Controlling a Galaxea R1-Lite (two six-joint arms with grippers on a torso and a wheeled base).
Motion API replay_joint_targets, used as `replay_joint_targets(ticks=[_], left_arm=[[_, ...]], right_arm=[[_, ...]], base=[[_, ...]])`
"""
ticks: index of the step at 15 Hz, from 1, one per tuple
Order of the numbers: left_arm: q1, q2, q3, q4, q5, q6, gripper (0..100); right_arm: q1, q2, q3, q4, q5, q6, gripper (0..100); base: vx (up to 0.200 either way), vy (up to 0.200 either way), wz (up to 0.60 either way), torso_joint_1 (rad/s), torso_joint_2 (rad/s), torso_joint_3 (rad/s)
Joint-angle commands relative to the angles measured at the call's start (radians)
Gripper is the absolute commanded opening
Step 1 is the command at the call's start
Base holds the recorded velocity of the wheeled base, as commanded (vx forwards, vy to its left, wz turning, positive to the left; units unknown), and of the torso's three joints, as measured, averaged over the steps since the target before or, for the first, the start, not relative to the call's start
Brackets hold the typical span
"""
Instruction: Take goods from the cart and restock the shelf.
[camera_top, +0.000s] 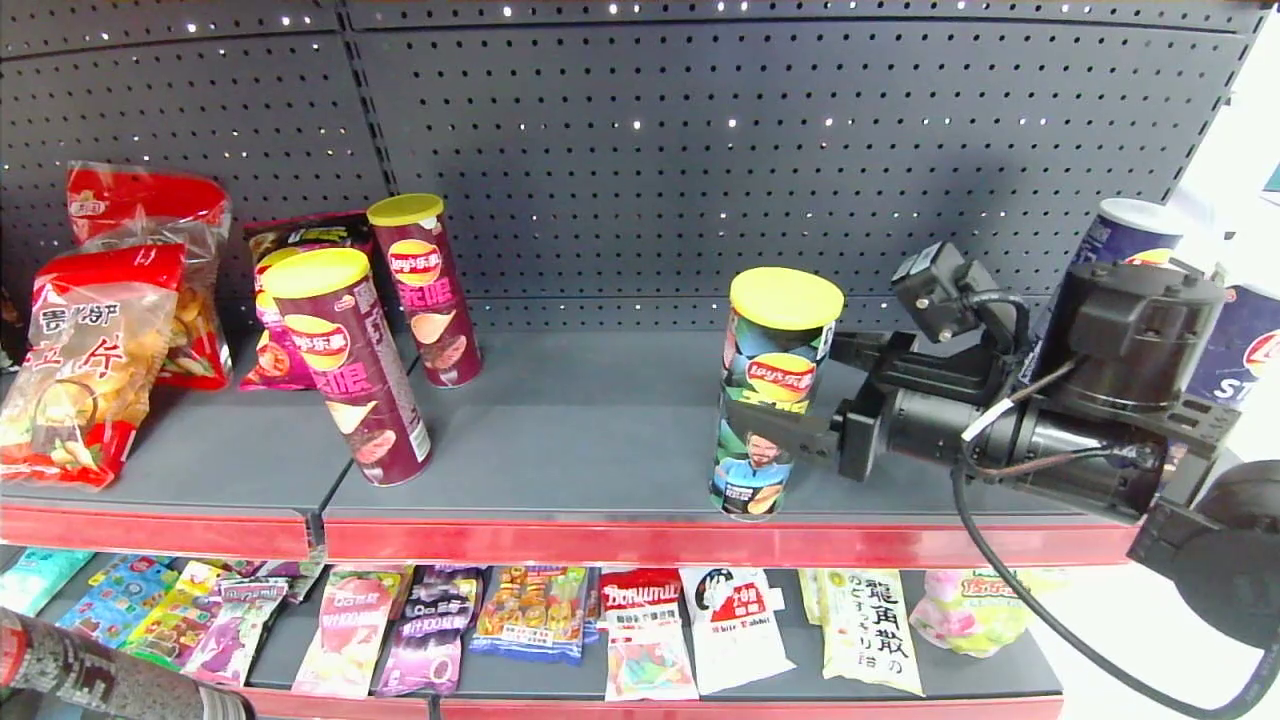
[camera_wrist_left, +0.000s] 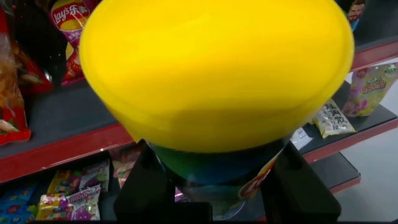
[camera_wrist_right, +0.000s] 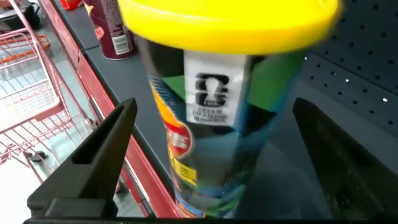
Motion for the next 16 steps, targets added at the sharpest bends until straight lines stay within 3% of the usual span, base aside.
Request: replay_joint_targets(ticks=[1, 9, 10, 11, 12, 13, 15, 16], left_arm=[[0.000, 0.002, 0.000, 0.000, 0.000, 0.000, 0], [-0.002, 0.011, -0.008, -0.006, -0.013, 0.000, 0], [-0.002, 0.012, -0.025, -0.005, -0.014, 0.000, 0], [-0.002, 0.015, -0.029, -0.005, -0.014, 0.000, 0], [-0.002, 0.017, -0.029, -0.005, -0.016, 0.000, 0], [-0.002, 0.015, -0.028, -0.003, -0.019, 0.000, 0], [-0.002, 0.017, -0.029, -0.003, -0.028, 0.000, 0], [-0.002, 0.020, -0.028, -0.003, -0.029, 0.000, 0]], right_arm=[[-0.012, -0.048, 0.050, -0.002, -0.001, 0.000, 100], [-0.113, -0.522, 0.507, 0.018, -0.081, -0.006, 100], [-0.235, -0.702, 0.577, 0.095, -0.083, -0.020, 100], [-0.328, -0.791, 0.576, 0.184, -0.083, -0.034, 100], [-0.494, -0.958, 0.531, 0.406, -0.080, -0.038, 100], [-0.592, -1.088, 0.465, 0.622, -0.080, -0.035, 100], [-0.707, -1.322, 0.307, 1.070, -0.083, -0.034, 100], [-0.716, -1.378, 0.287, 1.153, -0.083, -0.032, 100]], base=[[0.000, 0.000, 0.00, 0.000, 0.00, 0.000], [0.000, 0.000, 0.00, 0.000, 0.00, 0.000], [0.000, 0.000, 0.00, 0.000, 0.00, 0.000], [0.000, 0.000, 0.00, 0.000, 0.00, 0.000], [0.000, 0.000, 0.00, 0.000, 0.00, 0.000], [0.000, 0.000, 0.00, 0.000, 0.00, 0.000], [0.000, 0.000, 0.00, 0.000, 0.00, 0.000], [0.000, 0.000, 0.00, 0.000, 0.00, 0.000]])
